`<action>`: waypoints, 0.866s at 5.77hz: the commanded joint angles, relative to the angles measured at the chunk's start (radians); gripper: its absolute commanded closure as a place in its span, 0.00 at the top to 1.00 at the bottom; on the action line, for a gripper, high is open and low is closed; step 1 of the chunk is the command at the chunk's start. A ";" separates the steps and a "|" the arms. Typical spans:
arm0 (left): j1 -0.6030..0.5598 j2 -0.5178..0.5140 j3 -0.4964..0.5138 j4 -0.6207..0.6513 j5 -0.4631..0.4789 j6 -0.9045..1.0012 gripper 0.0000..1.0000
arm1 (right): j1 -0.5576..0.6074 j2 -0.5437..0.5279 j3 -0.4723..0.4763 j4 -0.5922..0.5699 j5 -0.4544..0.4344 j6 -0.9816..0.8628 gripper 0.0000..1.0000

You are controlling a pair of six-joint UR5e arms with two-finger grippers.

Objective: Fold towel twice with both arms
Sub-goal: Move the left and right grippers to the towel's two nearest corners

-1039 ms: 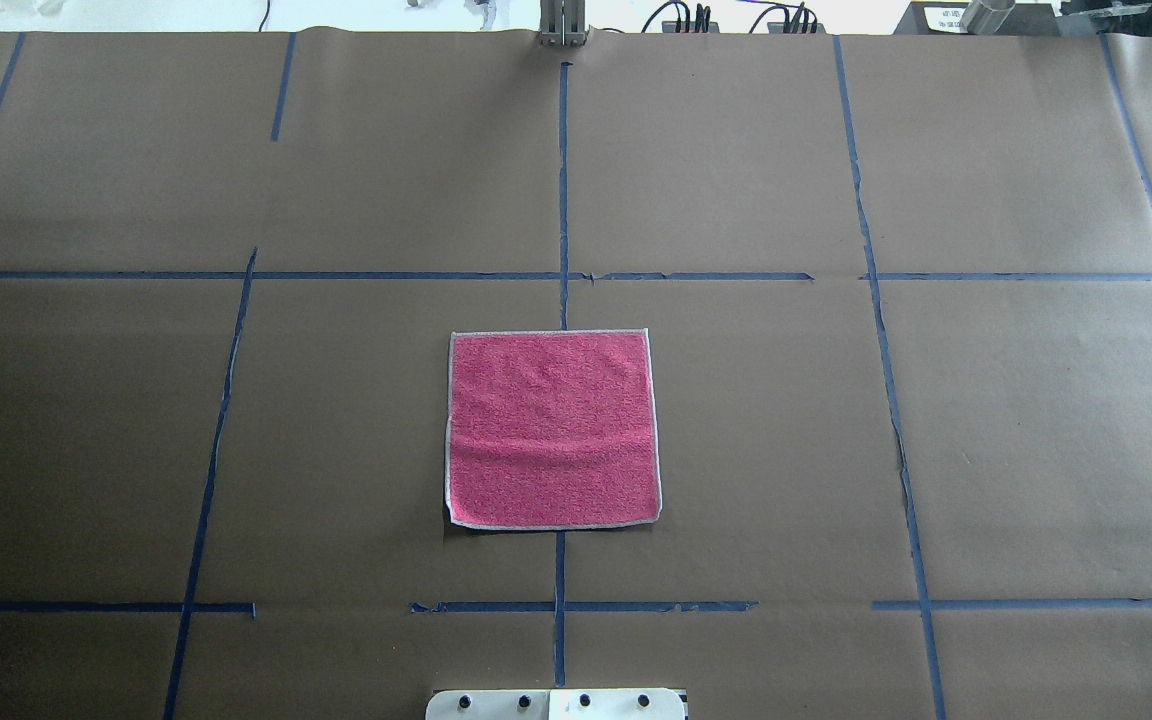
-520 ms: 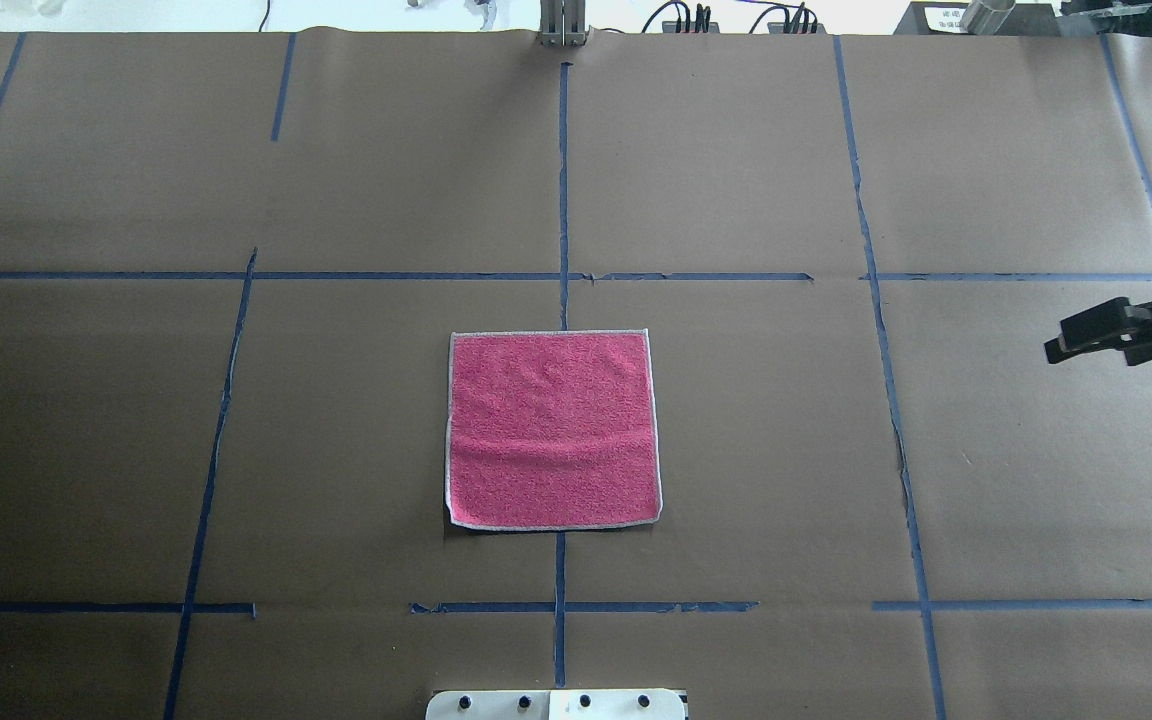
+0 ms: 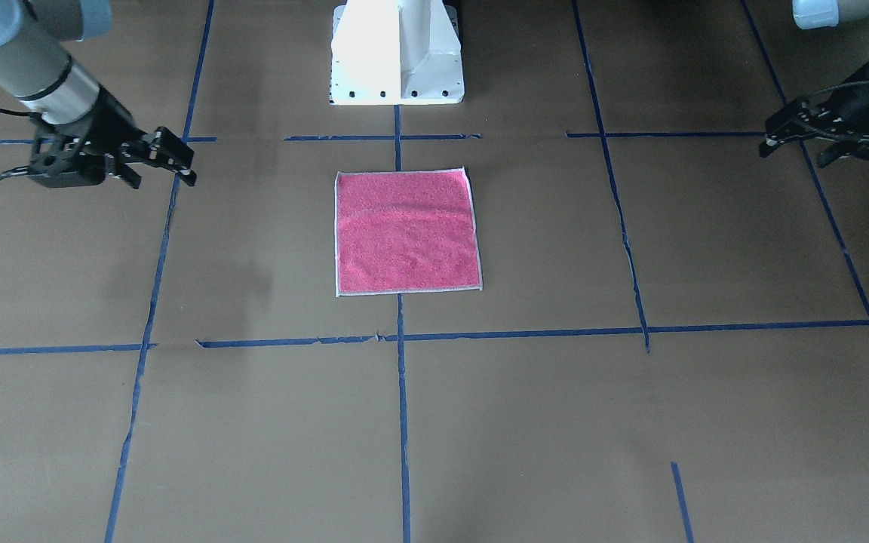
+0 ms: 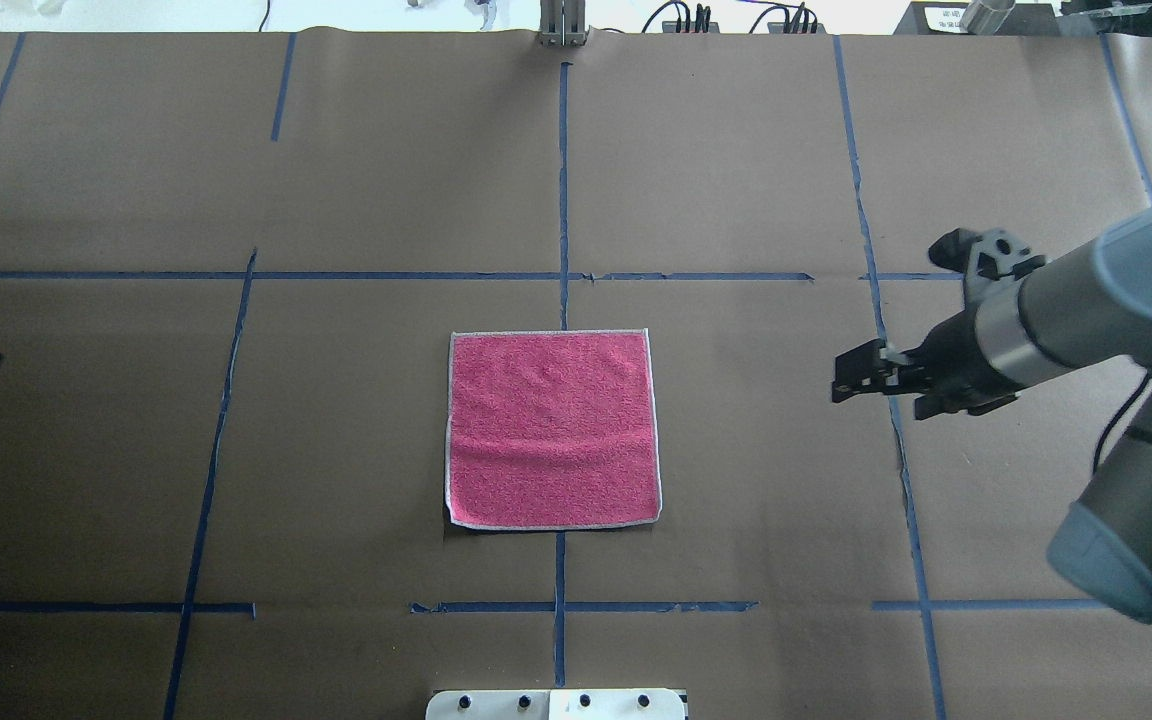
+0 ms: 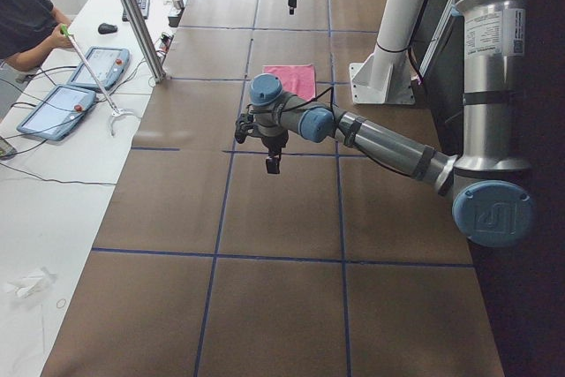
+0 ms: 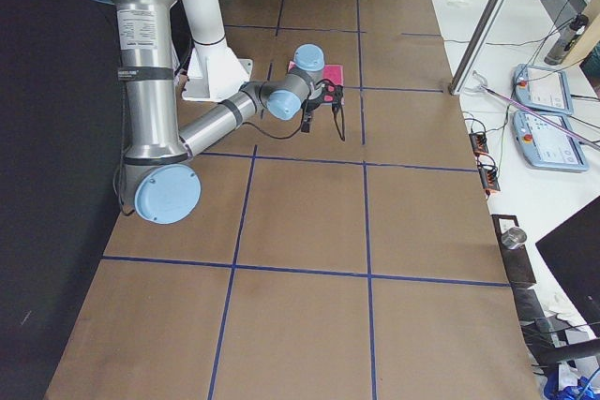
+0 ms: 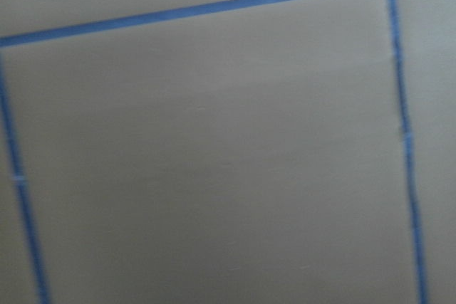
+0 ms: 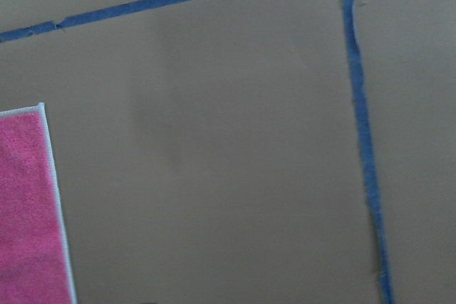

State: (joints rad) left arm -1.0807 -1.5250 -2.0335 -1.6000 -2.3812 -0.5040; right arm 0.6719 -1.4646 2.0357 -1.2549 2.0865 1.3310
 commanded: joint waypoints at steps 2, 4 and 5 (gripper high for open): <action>0.296 -0.208 0.007 -0.020 0.122 -0.528 1.00 | -0.305 0.270 -0.021 -0.254 -0.263 0.281 0.99; 0.470 -0.324 0.012 -0.017 0.255 -0.847 1.00 | -0.408 0.320 -0.075 -0.310 -0.425 0.417 0.97; 0.586 -0.384 0.036 -0.008 0.336 -1.021 1.00 | -0.408 0.345 -0.130 -0.308 -0.436 0.494 0.94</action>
State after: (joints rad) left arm -0.5951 -1.8493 -2.0153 -1.6147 -2.1116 -1.3569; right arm 0.2801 -1.1446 1.9548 -1.5582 1.6915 1.7533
